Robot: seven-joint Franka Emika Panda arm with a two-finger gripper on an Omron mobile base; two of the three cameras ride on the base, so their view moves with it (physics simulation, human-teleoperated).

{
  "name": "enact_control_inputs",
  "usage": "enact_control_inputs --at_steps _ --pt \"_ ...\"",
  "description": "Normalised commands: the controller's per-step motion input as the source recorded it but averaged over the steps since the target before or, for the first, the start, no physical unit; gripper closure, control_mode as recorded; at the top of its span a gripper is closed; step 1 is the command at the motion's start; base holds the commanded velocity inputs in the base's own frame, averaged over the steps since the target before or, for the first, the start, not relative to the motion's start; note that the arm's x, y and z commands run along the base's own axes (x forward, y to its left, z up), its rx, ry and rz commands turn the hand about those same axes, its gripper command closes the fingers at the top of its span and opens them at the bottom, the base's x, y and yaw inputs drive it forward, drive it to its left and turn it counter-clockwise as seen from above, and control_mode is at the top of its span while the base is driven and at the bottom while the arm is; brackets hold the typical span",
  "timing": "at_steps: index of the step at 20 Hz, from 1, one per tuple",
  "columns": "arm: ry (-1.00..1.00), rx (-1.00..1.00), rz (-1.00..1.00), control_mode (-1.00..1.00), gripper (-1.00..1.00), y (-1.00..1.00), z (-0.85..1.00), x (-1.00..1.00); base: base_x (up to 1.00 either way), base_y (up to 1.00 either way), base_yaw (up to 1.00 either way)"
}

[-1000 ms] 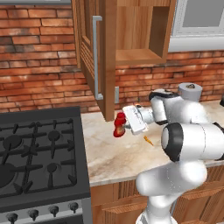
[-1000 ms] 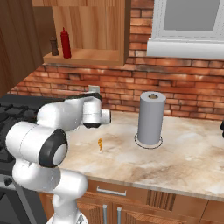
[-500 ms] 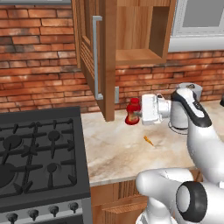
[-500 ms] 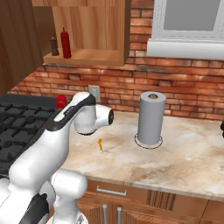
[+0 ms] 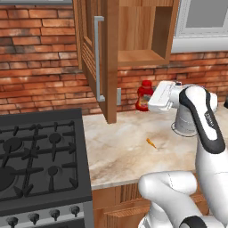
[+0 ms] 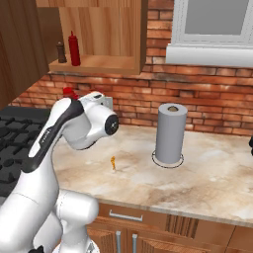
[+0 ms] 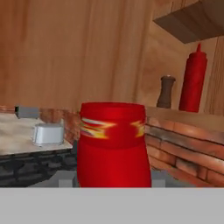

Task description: There are various items on the counter. Only move the condiments/shakers into the cabinet.

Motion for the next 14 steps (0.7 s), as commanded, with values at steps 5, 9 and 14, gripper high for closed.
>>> enact_control_inputs --at_steps 5,9,14 --pt "0.00 0.00 -0.10 -1.00 1.00 -0.16 0.79 0.00 0.00 0.00 0.00" --pt "0.01 0.00 -0.04 -1.00 1.00 -0.13 0.76 0.00 0.00 0.00 0.00" --pt "0.05 0.00 -0.03 -1.00 1.00 -0.22 0.61 0.06 0.00 0.00 0.00"
